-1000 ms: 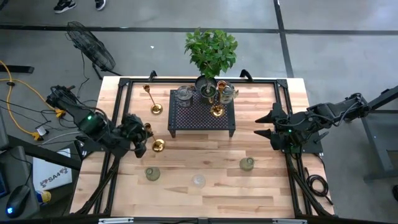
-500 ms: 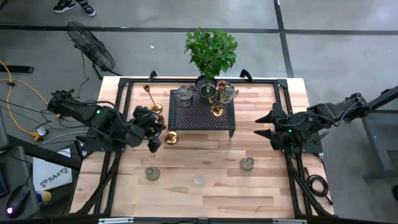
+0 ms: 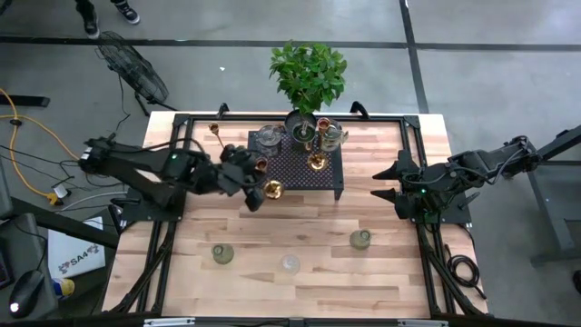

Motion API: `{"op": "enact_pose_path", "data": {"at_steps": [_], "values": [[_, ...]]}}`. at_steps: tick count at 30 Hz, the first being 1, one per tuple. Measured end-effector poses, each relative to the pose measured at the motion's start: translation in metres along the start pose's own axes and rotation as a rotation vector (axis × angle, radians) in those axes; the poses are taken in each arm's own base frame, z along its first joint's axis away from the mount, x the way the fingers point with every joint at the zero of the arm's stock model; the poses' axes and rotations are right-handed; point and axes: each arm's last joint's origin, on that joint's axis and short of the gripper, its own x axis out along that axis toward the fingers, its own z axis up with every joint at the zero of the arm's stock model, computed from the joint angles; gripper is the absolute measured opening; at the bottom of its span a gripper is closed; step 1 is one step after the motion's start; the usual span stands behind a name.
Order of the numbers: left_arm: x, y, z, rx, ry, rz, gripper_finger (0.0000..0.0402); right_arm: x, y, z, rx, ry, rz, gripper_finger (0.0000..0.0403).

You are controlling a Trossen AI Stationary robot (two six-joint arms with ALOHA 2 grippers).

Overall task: Pick & Place candle stick holders
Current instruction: Put the bottom gold candle holder on the shelf aligned with the other gold candle holder

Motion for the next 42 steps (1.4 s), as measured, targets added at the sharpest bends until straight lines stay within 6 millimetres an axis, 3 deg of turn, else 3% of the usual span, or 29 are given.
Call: {"op": "enact_pose_path", "data": {"at_steps": [21,42], "values": [[0.075,0.014,0.027,-0.068,-0.026,0.126,0.0008,0.0,0.0,0.0,0.0,0.0,0.0,0.0233],[0.098,0.04,0.036,-0.129,-0.016,0.194,0.0009,0.0,0.0,0.0,0.0,0.0,0.0,0.0233]]}}
